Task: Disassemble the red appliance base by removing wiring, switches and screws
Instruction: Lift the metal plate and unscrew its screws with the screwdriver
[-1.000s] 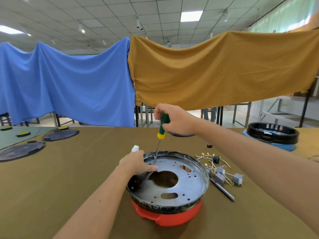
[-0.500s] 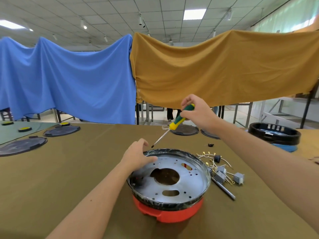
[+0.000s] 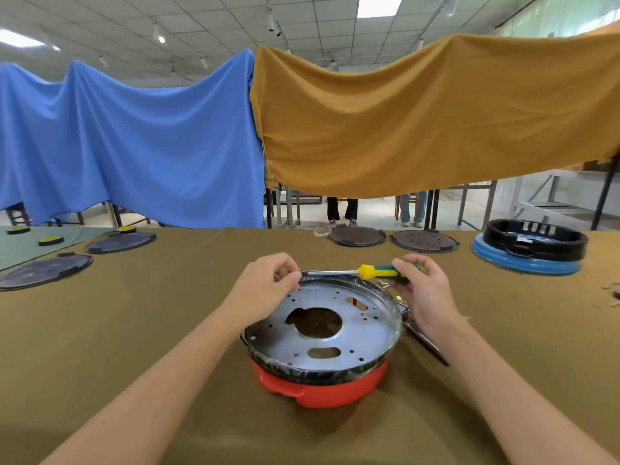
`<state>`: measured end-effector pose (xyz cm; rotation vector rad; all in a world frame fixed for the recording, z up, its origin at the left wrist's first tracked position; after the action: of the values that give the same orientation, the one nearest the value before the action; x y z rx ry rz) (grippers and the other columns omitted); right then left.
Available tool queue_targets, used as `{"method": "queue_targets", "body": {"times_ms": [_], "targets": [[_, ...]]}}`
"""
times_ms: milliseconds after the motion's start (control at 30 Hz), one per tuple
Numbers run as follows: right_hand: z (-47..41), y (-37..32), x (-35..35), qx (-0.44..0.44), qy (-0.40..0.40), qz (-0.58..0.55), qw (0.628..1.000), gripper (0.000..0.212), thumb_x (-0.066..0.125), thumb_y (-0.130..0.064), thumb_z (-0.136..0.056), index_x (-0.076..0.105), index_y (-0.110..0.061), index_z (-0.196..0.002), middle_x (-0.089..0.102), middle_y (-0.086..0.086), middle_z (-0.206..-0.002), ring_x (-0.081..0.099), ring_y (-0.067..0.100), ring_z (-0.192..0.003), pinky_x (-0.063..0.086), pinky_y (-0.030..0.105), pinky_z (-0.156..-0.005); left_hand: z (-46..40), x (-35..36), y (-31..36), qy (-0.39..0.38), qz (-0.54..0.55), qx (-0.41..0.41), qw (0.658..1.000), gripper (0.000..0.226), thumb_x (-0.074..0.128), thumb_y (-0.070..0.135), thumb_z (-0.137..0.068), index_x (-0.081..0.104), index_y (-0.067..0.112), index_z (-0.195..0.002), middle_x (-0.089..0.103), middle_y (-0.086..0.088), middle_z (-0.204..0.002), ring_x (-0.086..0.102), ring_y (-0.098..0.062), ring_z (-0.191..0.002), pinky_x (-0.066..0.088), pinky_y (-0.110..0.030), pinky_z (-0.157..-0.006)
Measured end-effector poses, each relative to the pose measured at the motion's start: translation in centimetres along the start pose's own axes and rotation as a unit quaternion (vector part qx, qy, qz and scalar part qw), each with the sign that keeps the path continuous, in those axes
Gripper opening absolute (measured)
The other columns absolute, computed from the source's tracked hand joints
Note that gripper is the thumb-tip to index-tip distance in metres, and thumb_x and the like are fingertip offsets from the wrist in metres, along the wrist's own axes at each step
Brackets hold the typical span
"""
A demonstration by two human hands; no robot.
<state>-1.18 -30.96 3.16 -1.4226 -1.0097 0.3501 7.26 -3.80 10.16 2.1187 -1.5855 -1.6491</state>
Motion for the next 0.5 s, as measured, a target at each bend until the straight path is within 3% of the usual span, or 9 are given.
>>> {"method": "queue_targets", "body": {"times_ms": [167, 300, 433, 500], "targets": [[0.5, 0.9, -0.7, -0.014, -0.006, 0.034, 0.999, 0.023, 0.075, -0.026, -0.088, 0.063, -0.014, -0.103, 0.069, 0.010, -0.100, 0.071, 0.020, -0.079, 0.057, 0.031, -0.079, 0.6, 2.2, -0.2, -0.037, 0.038, -0.025, 0.998, 0.013, 0.051, 0.021, -0.100, 0.058, 0.019, -0.089, 0.071, 0.005, -0.080, 0.066, -0.001, -0.071, 0.044, -0.018, -0.068], [1.3, 0.5, -0.1, -0.039, -0.060, 0.203, 0.977, 0.029, 0.071, -0.048, -0.087, 0.066, -0.023, -0.103, 0.066, 0.014, -0.085, 0.058, 0.018, -0.068, 0.048, 0.035, -0.065, 1.0, 2.2, -1.0, -0.047, 0.064, -0.045, 0.996, 0.014, 0.047, 0.020, -0.102, 0.053, 0.017, -0.089, 0.071, 0.002, -0.083, 0.067, -0.003, -0.070, 0.045, -0.020, -0.066], [1.3, 0.1, 0.4, -0.030, -0.086, 0.100, 0.991, 0.013, 0.072, -0.015, -0.090, 0.066, -0.014, -0.101, 0.063, 0.009, -0.097, 0.062, 0.013, -0.072, 0.053, 0.025, -0.068, 1.1, 2.0, -1.3, -0.045, 0.078, -0.054, 0.995, 0.016, 0.046, 0.013, -0.101, 0.050, 0.015, -0.086, 0.070, -0.001, -0.079, 0.067, -0.007, -0.066, 0.048, -0.023, -0.064], [1.4, 0.1, 0.6, -0.025, -0.096, 0.067, 0.993, 0.015, 0.070, -0.005, -0.089, 0.066, -0.013, -0.100, 0.062, 0.008, -0.102, 0.065, 0.014, -0.078, 0.056, 0.023, -0.072, 1.2, 1.8, -1.4, -0.037, 0.080, -0.057, 0.994, 0.016, 0.045, 0.010, -0.101, 0.050, 0.013, -0.086, 0.068, -0.003, -0.078, 0.067, -0.009, -0.065, 0.050, -0.022, -0.062]]}}
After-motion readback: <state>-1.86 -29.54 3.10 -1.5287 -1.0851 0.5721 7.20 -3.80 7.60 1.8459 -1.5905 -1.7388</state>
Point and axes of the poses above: each hand's wrist, its own z-axis away from the middle knuckle, its own x-axis out of the palm, y = z × x, the point moved 10 cm from there along -z, towards the middle knuckle
